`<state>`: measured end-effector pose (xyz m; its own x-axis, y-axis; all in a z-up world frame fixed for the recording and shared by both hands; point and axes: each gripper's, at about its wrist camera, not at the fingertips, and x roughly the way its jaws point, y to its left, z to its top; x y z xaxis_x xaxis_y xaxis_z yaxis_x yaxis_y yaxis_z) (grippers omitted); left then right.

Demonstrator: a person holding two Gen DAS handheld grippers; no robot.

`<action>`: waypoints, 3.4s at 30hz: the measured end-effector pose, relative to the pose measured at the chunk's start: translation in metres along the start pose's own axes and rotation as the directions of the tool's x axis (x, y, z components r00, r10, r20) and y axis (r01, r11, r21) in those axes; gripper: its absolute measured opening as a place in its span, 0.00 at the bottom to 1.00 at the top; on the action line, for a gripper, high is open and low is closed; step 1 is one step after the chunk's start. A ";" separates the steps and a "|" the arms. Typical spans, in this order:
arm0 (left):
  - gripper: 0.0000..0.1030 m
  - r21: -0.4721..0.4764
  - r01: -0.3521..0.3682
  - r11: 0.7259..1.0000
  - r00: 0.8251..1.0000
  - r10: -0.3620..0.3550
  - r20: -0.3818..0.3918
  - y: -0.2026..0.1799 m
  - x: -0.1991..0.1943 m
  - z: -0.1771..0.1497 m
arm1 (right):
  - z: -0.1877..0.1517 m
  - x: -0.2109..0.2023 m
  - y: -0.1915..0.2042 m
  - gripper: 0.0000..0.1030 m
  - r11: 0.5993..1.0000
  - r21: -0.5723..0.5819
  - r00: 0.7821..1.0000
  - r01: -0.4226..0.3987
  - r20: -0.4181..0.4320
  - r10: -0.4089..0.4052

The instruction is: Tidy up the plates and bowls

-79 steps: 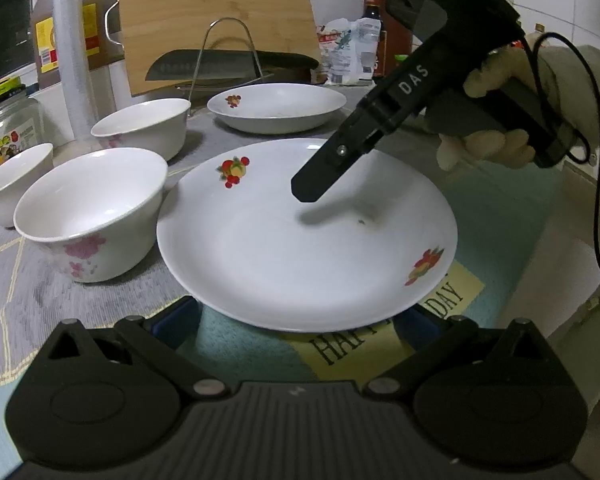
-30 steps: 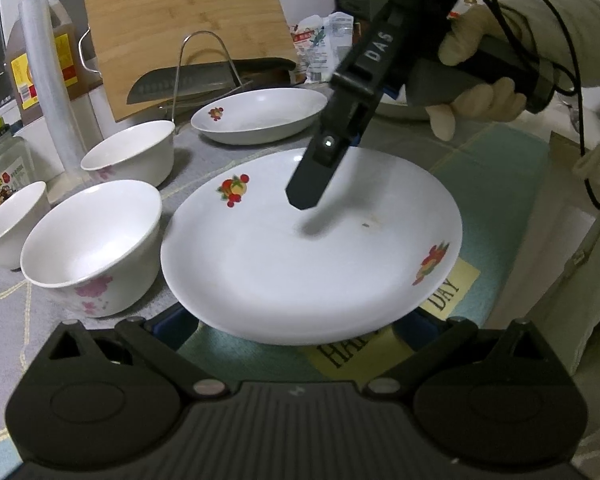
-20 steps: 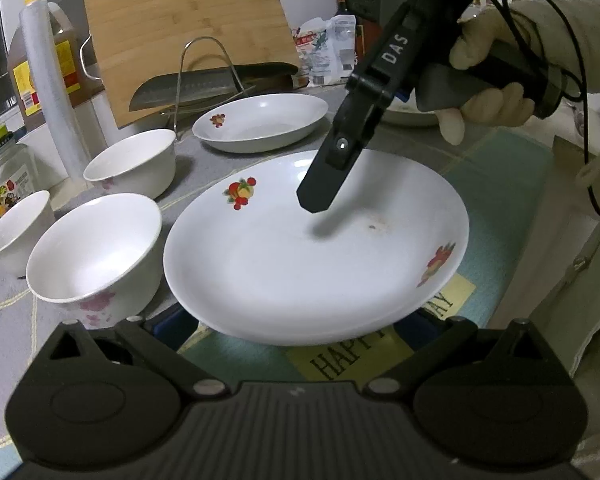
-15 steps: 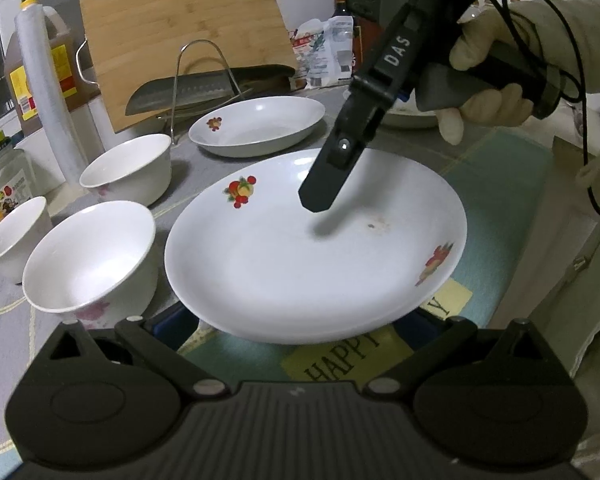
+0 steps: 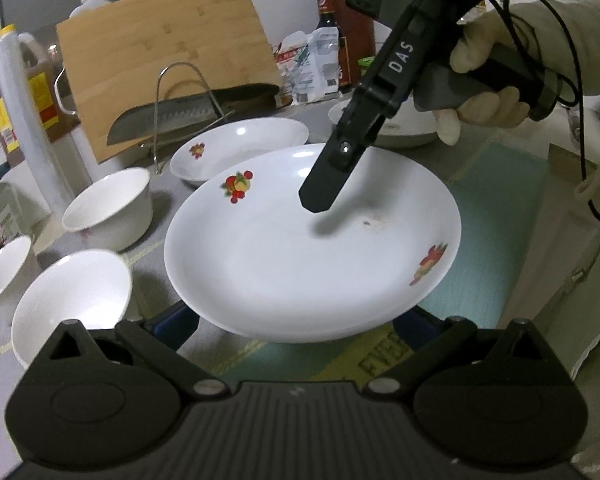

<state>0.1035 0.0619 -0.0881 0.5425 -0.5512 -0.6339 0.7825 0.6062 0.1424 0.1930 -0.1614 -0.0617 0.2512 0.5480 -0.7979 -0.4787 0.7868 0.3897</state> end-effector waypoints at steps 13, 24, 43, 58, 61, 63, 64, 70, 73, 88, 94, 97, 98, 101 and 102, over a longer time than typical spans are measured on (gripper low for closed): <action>0.99 0.070 0.041 0.997 0.999 -0.043 0.023 -0.021 0.030 0.042 | -0.019 -0.051 -0.037 0.99 0.998 0.041 0.996 0.049 0.075 -0.052; 0.99 0.123 0.096 0.988 0.994 -0.101 0.034 -0.045 0.071 0.080 | -0.040 -0.092 -0.086 0.99 0.991 0.097 0.989 0.095 0.108 -0.105; 0.99 0.149 0.171 0.974 0.984 -0.176 0.023 -0.085 0.145 0.130 | -0.060 -0.130 -0.166 0.99 0.975 0.168 0.979 0.148 0.115 -0.169; 0.99 0.150 0.204 0.967 0.978 -0.208 0.011 -0.087 0.172 0.145 | -0.065 -0.132 -0.196 0.99 0.965 0.199 0.975 0.173 0.103 -0.196; 0.99 0.157 0.201 0.967 0.979 -0.204 0.002 -0.088 0.177 0.146 | -0.065 -0.130 -0.200 0.99 0.963 0.206 0.975 0.175 0.100 -0.198; 0.99 0.154 0.206 0.966 0.978 -0.208 -0.005 -0.088 0.179 0.148 | -0.065 -0.130 -0.202 0.99 0.962 0.209 0.975 0.178 0.098 -0.201; 0.99 0.154 0.207 0.966 0.978 -0.208 -0.009 -0.088 0.180 0.148 | -0.066 -0.130 -0.203 0.99 0.961 0.210 0.975 0.178 0.098 -0.202; 0.99 0.136 0.212 0.968 0.977 -0.209 -0.040 -0.086 0.185 0.153 | -0.066 -0.127 -0.208 0.99 0.959 0.215 0.974 0.183 0.091 -0.206; 0.99 0.122 0.207 0.971 0.978 -0.201 -0.058 -0.084 0.187 0.156 | -0.067 -0.126 -0.210 0.99 0.959 0.215 0.974 0.186 0.089 -0.209; 0.99 0.175 0.209 0.962 0.978 -0.202 -0.052 -0.088 0.187 0.161 | -0.070 -0.133 -0.209 1.00 0.955 0.231 0.972 0.188 0.096 -0.215; 0.99 0.172 0.209 0.963 0.978 -0.203 -0.049 -0.088 0.187 0.160 | -0.071 -0.137 -0.206 1.00 0.948 0.239 0.966 0.211 0.094 -0.239; 0.99 0.172 0.201 0.964 0.979 -0.196 -0.048 -0.088 0.186 0.159 | -0.072 -0.137 -0.203 1.00 0.945 0.236 0.963 0.227 0.088 -0.254; 0.99 0.172 0.199 0.965 0.980 -0.194 -0.047 -0.088 0.186 0.159 | -0.072 -0.137 -0.202 1.00 0.943 0.238 0.962 0.231 0.086 -0.258; 0.99 0.166 0.195 0.967 0.981 -0.190 -0.044 -0.089 0.185 0.159 | -0.073 -0.137 -0.198 1.00 0.941 0.231 0.959 0.249 0.078 -0.273; 0.99 0.162 0.195 0.967 0.981 -0.190 -0.044 -0.089 0.185 0.159 | -0.073 -0.137 -0.197 1.00 0.940 0.228 0.958 0.255 0.074 -0.278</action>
<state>0.1827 -0.1844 -0.0971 0.3697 -0.6308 -0.6822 0.9122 0.3861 0.1374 0.1910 -0.4123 -0.0627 0.4363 0.3273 -0.8382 -0.1942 0.9438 0.2674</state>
